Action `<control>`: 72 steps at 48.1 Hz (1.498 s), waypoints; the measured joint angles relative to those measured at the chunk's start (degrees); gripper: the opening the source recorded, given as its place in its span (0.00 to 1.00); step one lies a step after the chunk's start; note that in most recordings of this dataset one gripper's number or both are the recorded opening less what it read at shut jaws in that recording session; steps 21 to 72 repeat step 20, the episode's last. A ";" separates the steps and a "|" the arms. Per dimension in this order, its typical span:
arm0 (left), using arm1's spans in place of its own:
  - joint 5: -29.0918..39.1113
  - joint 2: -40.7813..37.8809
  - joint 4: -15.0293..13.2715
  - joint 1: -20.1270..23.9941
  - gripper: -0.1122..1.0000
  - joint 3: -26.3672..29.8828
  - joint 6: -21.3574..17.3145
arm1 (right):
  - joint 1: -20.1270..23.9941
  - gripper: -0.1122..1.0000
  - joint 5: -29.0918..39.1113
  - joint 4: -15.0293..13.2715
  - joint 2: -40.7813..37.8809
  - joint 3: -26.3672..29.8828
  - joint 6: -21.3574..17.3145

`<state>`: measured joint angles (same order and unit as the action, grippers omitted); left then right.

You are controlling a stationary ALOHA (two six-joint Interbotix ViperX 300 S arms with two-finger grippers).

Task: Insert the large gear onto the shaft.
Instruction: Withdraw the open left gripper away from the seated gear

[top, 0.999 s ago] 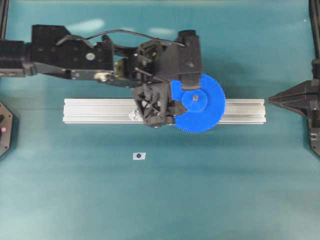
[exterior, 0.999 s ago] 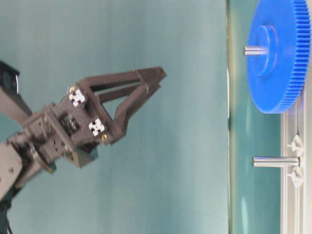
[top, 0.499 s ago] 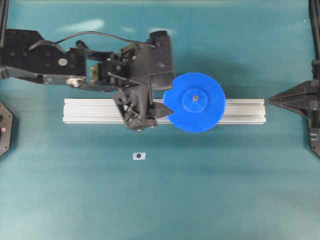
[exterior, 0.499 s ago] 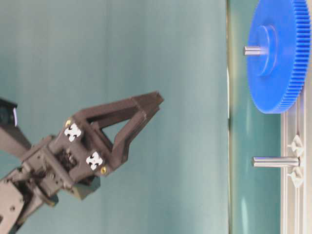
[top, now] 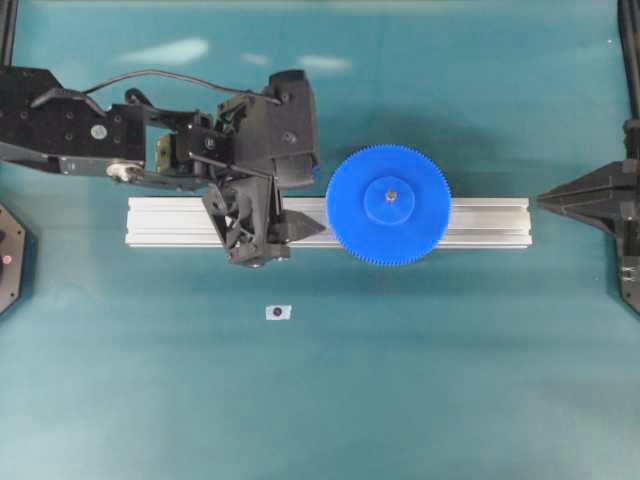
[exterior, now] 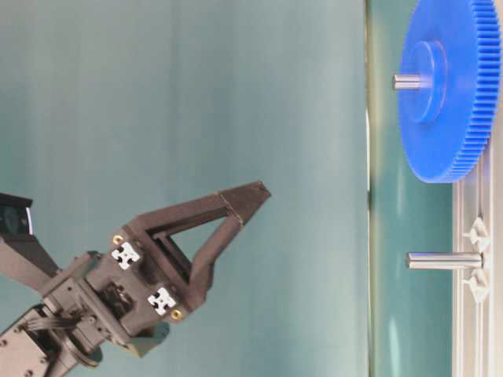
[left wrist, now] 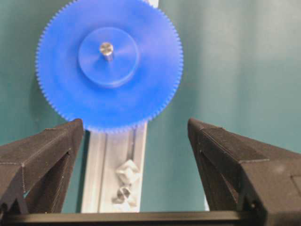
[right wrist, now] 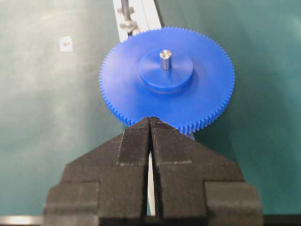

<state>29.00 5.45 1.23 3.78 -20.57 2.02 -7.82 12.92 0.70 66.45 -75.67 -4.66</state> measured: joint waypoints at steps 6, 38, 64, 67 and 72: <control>-0.70 0.53 0.00 -0.09 0.88 -0.62 0.00 | 0.00 0.13 0.18 0.00 0.00 0.00 0.00; -2.55 2.81 0.00 -0.09 0.88 -2.81 0.00 | 0.00 0.13 0.70 0.00 0.00 0.00 0.00; -2.55 2.81 0.00 -0.09 0.88 -2.81 0.00 | 0.00 0.13 0.70 0.00 0.00 0.00 0.00; -2.55 2.81 0.00 -0.09 0.88 -2.81 0.00 | 0.00 0.13 0.70 0.00 0.00 0.00 0.00; -2.55 2.81 0.00 -0.09 0.88 -2.81 0.00 | 0.00 0.13 0.70 0.00 0.00 0.00 0.00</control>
